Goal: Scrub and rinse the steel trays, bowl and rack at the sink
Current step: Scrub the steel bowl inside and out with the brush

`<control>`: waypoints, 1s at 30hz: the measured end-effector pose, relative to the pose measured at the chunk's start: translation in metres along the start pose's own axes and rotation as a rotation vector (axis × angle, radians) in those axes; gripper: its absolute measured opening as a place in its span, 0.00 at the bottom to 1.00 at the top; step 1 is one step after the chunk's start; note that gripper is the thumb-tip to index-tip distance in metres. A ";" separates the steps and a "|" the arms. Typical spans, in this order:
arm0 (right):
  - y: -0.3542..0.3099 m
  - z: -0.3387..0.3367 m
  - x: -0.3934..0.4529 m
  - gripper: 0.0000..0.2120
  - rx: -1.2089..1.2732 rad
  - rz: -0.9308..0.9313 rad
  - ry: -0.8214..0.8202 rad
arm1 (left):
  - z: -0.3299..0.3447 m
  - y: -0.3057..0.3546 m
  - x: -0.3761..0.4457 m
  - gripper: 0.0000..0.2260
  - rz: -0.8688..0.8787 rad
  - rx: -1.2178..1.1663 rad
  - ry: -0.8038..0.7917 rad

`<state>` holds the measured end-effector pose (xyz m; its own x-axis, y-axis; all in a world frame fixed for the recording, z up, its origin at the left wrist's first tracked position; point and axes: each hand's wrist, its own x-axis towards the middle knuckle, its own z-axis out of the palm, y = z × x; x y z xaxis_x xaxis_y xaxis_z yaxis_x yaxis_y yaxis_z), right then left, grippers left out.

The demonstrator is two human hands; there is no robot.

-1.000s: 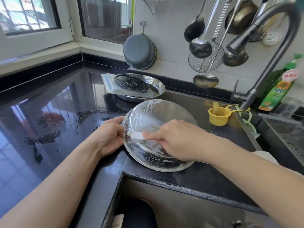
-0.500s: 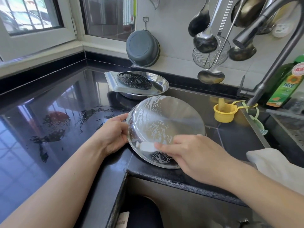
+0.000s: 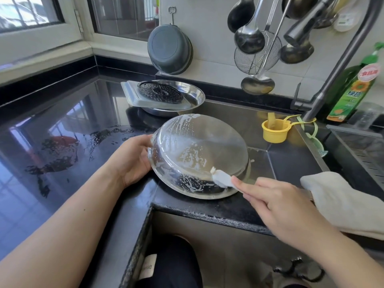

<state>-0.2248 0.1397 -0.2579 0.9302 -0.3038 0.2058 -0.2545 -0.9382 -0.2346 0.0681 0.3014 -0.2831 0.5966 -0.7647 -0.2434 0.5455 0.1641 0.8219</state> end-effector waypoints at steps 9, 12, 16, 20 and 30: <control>-0.038 0.018 -0.001 0.17 0.113 0.289 0.090 | 0.011 0.000 -0.004 0.18 0.023 0.162 0.083; -0.021 0.003 0.005 0.18 -0.004 0.468 0.081 | 0.012 0.000 -0.005 0.16 0.031 0.188 0.076; -0.041 -0.004 0.018 0.21 -0.108 0.428 -0.026 | 0.011 -0.001 -0.004 0.16 0.036 0.202 0.090; -0.067 -0.011 0.022 0.22 -0.116 0.282 -0.132 | 0.014 -0.003 -0.003 0.14 0.067 0.297 0.174; -0.040 -0.025 0.025 0.22 -0.144 0.421 -0.167 | 0.013 -0.004 0.003 0.07 0.079 0.293 0.233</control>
<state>-0.1979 0.1651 -0.2198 0.7651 -0.6428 -0.0377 -0.6417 -0.7562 -0.1284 0.0603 0.2902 -0.2804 0.7667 -0.5888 -0.2561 0.3208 0.0058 0.9471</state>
